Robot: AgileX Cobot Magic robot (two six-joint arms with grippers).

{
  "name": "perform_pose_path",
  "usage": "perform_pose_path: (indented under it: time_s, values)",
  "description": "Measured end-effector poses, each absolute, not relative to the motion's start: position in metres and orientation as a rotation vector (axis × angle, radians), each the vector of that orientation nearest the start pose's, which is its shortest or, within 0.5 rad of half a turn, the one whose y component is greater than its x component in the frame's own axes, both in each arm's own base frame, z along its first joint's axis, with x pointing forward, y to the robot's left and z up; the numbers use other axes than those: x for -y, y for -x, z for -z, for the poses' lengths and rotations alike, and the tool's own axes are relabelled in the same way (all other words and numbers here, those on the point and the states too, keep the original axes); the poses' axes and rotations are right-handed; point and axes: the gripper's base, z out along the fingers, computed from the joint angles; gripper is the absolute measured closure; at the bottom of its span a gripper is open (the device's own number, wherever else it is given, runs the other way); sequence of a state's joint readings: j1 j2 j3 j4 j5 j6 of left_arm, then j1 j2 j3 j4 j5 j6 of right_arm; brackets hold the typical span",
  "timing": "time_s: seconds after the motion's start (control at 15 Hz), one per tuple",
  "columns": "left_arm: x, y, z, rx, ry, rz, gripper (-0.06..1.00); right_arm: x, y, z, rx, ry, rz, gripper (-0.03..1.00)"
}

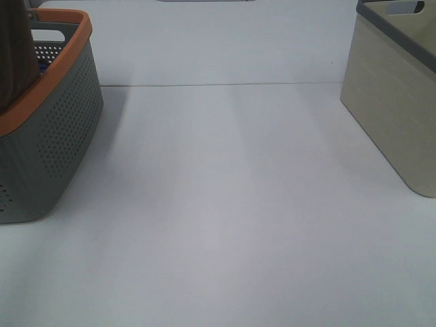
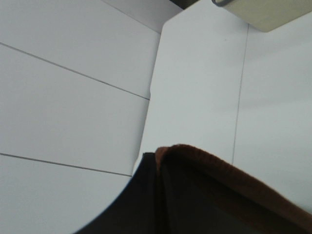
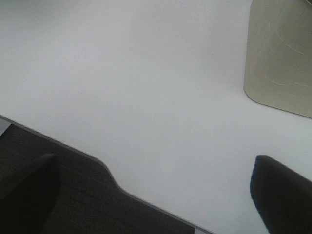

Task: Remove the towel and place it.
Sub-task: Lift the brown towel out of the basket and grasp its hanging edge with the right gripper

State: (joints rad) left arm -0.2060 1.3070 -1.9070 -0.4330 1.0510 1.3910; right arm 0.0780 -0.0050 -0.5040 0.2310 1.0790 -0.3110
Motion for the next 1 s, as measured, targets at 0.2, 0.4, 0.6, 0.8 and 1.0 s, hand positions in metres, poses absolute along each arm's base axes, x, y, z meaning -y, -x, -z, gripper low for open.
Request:
perform_pose_path:
  time_s: [0.2, 0.4, 0.6, 0.8, 1.0]
  values:
    - [0.095, -0.213, -0.560, -1.193, -1.359, -0.287, 0.94, -0.018, 0.010, -0.279, -1.993, 0.407, -0.132, 0.02]
    - [0.115, -0.230, -0.545, -1.196, -1.437, -0.223, 0.94, -0.019, 0.010, -0.279, -1.992, 0.408, -0.146, 0.02]
    - [0.145, -0.242, -0.536, -1.078, -1.504, -0.229, 0.94, -0.025, 0.002, -0.280, -2.032, 0.436, -0.220, 0.02]
    - [0.195, -0.256, -0.523, -0.954, -1.503, -0.200, 0.94, -0.034, -0.014, -0.288, -2.043, 0.506, -0.322, 0.02]
    - [0.234, -0.267, -0.497, -0.937, -1.579, -0.133, 0.94, -0.040, -0.026, -0.301, -1.926, 0.469, -0.407, 0.02]
